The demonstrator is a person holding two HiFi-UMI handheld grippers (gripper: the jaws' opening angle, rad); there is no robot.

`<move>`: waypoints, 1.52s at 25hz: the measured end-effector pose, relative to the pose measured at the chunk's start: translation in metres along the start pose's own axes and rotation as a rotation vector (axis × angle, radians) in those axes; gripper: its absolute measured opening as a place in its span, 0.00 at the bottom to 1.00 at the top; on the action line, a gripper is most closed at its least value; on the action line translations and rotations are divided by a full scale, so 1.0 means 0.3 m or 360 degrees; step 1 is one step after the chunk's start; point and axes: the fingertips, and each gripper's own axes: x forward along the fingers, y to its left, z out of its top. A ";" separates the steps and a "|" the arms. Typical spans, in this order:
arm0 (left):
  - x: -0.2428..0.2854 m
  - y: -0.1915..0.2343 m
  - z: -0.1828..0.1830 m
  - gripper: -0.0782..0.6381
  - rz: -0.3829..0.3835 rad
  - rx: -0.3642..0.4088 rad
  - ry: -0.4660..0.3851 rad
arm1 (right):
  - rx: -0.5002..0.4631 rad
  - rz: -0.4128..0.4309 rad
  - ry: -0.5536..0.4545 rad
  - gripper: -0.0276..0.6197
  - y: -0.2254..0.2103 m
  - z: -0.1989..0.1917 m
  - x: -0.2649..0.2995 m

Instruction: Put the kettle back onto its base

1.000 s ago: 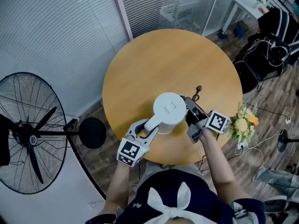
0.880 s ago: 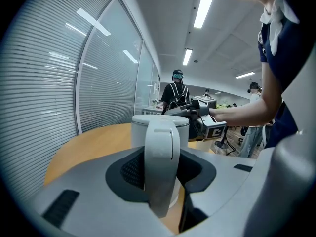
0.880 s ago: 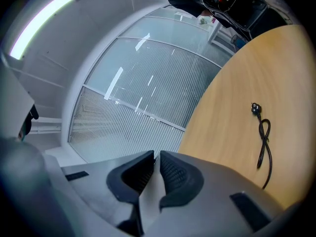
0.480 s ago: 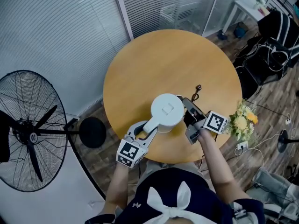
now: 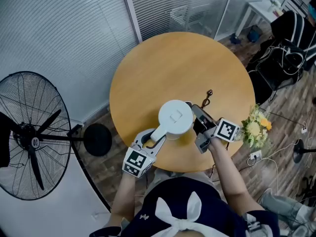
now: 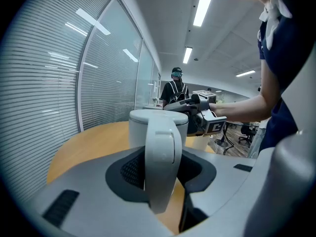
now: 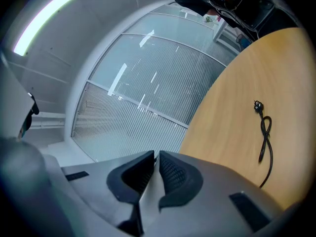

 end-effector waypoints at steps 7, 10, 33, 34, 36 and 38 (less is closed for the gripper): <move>-0.006 -0.010 -0.011 0.32 -0.0001 0.0008 0.0019 | -0.0048 0.0034 0.0013 0.11 0.024 -0.010 -0.002; -0.009 -0.011 -0.009 0.32 0.0004 0.0011 0.0023 | -0.0043 0.0041 0.0009 0.11 0.027 -0.016 -0.005; -0.008 -0.012 -0.062 0.32 -0.0018 0.0031 0.0096 | -0.0214 -0.0066 0.0103 0.08 0.045 -0.073 -0.005; -0.010 -0.007 -0.064 0.32 -0.0023 0.0029 0.0092 | -0.0216 -0.0069 0.0105 0.08 0.044 -0.076 -0.007; -0.012 0.007 -0.064 0.32 -0.0021 0.0021 0.0080 | -0.0223 -0.0073 0.0111 0.08 0.042 -0.080 -0.010; -0.012 0.024 -0.065 0.32 -0.0003 0.0011 0.0066 | -0.0234 -0.0064 0.0118 0.08 0.050 -0.082 -0.009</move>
